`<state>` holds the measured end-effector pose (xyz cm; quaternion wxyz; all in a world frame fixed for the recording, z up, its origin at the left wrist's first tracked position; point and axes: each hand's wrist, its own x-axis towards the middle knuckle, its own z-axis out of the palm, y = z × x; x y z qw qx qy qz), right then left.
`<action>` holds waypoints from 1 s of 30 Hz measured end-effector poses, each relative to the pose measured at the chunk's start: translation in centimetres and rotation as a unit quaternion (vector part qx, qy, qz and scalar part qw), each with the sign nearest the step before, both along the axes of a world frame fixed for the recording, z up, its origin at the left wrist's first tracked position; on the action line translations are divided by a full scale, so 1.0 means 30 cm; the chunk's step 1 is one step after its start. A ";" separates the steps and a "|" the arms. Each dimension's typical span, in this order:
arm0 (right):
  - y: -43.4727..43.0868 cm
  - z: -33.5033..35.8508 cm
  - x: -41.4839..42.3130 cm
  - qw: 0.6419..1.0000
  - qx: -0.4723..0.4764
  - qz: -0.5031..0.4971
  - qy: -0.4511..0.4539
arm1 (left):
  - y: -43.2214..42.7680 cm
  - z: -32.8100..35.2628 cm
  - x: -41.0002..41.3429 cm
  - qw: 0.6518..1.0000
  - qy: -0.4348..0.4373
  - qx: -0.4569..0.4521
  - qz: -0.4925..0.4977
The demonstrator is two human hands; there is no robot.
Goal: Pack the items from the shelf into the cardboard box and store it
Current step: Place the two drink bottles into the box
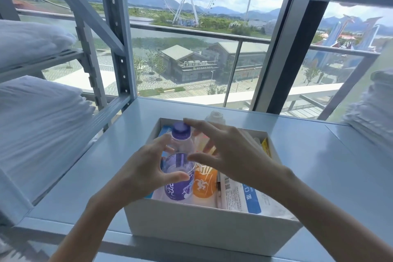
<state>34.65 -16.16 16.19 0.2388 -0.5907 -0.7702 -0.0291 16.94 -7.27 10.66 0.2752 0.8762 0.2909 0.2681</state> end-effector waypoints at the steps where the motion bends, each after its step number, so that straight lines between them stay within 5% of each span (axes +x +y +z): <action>1: -0.035 -0.015 0.018 1.000 -0.002 -0.005 0.022 | -0.015 -0.004 -0.014 0.999 0.019 0.029 0.025; 7: -0.262 -0.150 0.067 0.993 -0.040 -0.081 0.072 | -0.129 -0.035 -0.085 0.964 -0.007 0.206 0.165; 12: -0.337 -0.242 0.002 0.978 0.035 -0.170 -0.114 | -0.263 -0.088 -0.032 0.960 0.034 0.272 0.061; 15: -0.328 -0.268 -0.012 0.963 0.108 -0.212 -0.128 | -0.314 -0.128 0.029 0.942 0.070 0.324 0.052; 30: -0.348 -0.370 -0.061 0.941 0.167 -0.282 -0.091 | -0.310 -0.194 0.050 0.931 0.003 0.353 0.088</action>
